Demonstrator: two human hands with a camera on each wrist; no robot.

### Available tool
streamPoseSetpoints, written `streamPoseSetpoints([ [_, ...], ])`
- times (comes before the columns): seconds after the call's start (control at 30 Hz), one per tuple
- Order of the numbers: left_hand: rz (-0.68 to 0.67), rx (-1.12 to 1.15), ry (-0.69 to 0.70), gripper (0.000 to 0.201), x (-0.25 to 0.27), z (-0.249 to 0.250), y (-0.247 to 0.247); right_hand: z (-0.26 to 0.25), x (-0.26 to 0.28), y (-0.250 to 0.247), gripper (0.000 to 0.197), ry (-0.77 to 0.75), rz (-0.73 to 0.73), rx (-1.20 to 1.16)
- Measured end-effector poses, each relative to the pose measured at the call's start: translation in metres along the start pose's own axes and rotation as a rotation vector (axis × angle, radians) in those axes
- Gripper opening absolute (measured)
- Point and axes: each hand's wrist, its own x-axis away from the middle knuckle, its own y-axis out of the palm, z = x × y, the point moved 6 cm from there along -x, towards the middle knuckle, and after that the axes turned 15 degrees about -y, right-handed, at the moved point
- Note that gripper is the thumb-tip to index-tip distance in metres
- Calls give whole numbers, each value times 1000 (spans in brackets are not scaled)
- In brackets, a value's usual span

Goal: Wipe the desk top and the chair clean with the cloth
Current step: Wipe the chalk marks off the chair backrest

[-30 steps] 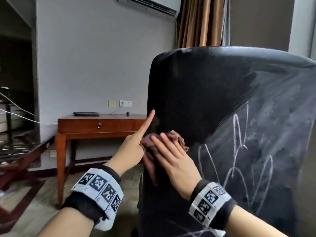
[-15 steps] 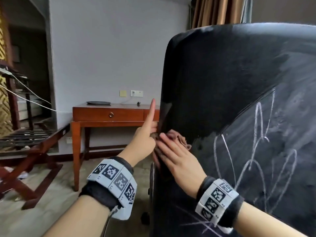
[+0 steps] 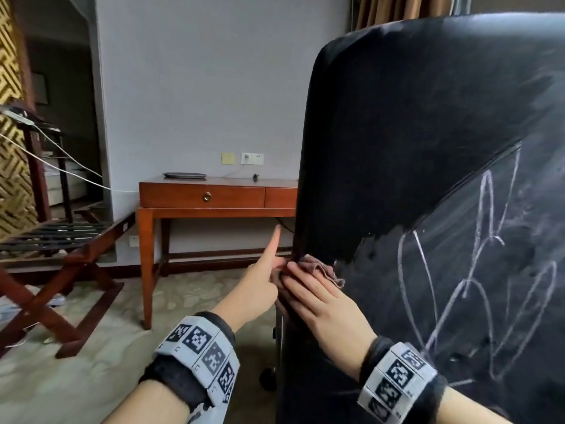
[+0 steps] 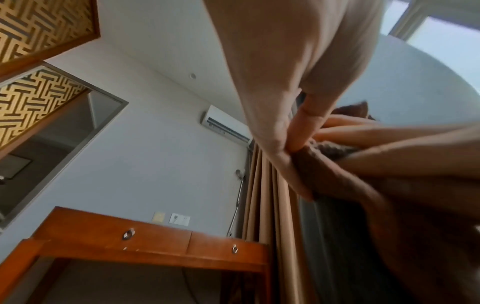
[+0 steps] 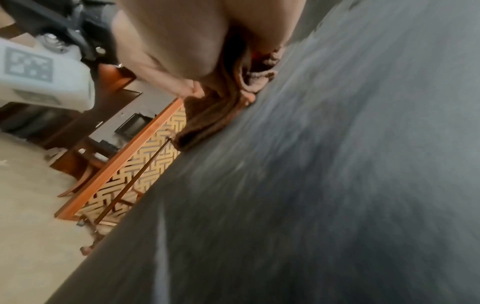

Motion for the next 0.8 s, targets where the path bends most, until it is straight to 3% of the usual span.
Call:
streamPoseSetpoints([
  [0.13, -25, 144, -18, 80, 5, -17, 6, 46, -7, -37, 48, 57, 73, -130],
  [0.23, -123, 96, -25, 96, 7, -29, 21, 79, -8, -64, 51, 204, 167, -44],
  [0.3, -92, -1, 3, 103, 10, -37, 28, 55, 4, -42, 47, 170, 166, -79],
  [0.43, -25, -159, 91, 113, 19, -38, 36, -40, 56, 36, 42, -52, -59, -73],
  [0.53, -21, -362, 87, 116, 22, -46, 38, -44, 61, 36, 42, -125, -129, -31],
  [0.7, -35, -365, -11, 122, 20, -67, 40, 42, 26, -29, 45, 132, -6, 38],
  [0.8, -26, -355, -27, 121, 16, -74, 40, 29, 32, -15, 44, 242, 46, 10],
])
